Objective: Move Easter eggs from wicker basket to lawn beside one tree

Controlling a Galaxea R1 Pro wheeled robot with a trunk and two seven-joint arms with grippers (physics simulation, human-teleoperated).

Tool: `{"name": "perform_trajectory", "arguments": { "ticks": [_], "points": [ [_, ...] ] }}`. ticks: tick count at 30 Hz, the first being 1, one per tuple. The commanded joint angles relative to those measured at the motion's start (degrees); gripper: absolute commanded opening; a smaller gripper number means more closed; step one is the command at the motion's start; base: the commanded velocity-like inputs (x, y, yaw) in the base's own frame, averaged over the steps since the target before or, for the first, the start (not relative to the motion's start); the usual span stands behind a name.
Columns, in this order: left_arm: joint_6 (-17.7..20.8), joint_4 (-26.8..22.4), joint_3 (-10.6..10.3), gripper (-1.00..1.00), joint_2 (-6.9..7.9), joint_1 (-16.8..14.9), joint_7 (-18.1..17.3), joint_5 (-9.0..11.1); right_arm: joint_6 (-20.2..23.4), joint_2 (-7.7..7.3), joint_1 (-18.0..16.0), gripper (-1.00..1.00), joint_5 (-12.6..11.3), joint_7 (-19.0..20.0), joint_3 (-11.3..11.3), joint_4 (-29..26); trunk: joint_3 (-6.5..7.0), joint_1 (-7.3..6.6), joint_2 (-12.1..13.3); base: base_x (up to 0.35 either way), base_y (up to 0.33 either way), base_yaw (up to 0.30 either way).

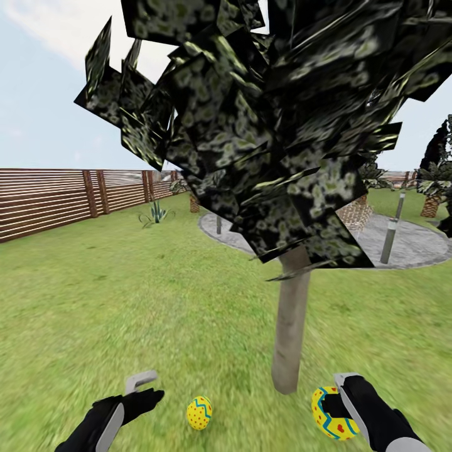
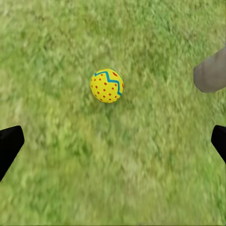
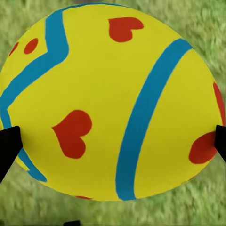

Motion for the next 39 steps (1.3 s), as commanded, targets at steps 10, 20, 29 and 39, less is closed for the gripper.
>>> {"name": "perform_trajectory", "arguments": {
  "ticks": [10, 20, 29, 39],
  "points": [
    [0.4, 0.0, 0.2, 1.00, 0.08, 0.0, 0.2, 0.1, 0.3, 0.00, 0.0, -1.00, 0.0, -0.2, 0.0, -0.1, -0.07, 0.03, 0.0, -0.053, 0.278, 0.000],
    [0.4, 0.0, 0.2, 1.00, 0.03, 0.0, 0.2, 0.1, 0.3, 0.06, 0.0, -1.00, 0.0, -0.2, 0.0, -0.1, -0.07, 0.03, 0.0, 0.179, 0.260, 0.000],
    [0.4, -0.1, 0.2, 1.00, 0.17, 0.0, 0.2, 0.1, 0.3, 0.09, 0.0, -1.00, 0.0, -0.2, 0.0, -0.1, -0.07, 0.03, 0.0, 0.259, 0.226, 0.000],
    [0.3, 0.0, 0.2, 1.00, -0.06, 0.0, 0.2, 0.1, 0.3, 0.00, 0.0, -1.00, -0.1, -0.2, 0.0, -0.1, -0.25, 0.25, -0.4, 0.128, 0.085, 0.000]
  ]
}}
